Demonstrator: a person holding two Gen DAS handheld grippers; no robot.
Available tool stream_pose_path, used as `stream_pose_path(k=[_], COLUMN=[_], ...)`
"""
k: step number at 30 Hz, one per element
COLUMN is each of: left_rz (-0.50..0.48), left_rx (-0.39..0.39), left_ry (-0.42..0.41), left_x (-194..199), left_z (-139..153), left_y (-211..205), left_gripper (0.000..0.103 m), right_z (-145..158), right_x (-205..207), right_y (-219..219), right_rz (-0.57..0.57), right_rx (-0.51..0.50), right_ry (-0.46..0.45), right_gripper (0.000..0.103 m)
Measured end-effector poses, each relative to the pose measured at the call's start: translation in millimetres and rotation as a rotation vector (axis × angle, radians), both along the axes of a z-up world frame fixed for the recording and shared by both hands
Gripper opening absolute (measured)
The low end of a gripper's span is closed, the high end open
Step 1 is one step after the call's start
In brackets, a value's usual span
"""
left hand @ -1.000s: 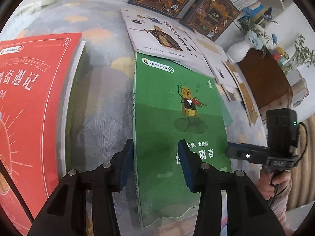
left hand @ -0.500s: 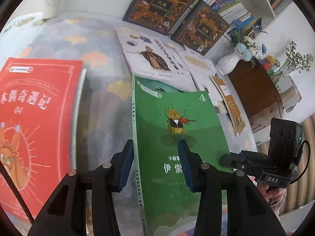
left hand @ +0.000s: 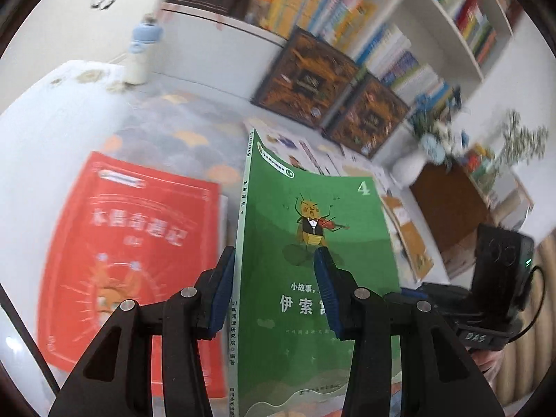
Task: Organize books
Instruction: 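Carry the green book onto the red book and open both grippers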
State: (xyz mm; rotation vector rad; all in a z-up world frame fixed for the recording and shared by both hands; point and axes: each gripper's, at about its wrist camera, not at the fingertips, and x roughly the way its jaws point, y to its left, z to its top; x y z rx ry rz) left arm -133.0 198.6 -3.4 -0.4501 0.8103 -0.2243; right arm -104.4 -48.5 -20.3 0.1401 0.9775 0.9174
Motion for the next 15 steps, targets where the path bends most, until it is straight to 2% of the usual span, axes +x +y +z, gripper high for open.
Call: stream_pose_path(k=[6, 8, 15], left_rz=[0.090, 0.115, 0.204], left_rx=[0.022, 0.004, 0.018], left_ry=[-0.024, -0.025, -0.016], left_x=[-13, -14, -16], left_z=[1, -4, -21], left_y=[44, 60, 98], left_gripper=[0.041, 0.041, 0.041], right_z=[4, 3, -26], right_x=[4, 6, 18], right_y=[51, 67, 120], right_rz=[0.079, 0.091, 0.115], right_rx=[0.020, 0.013, -0.008], right_ry=[-0.010, -0.019, 0.033], right_gripper=[0.014, 0.014, 0.014])
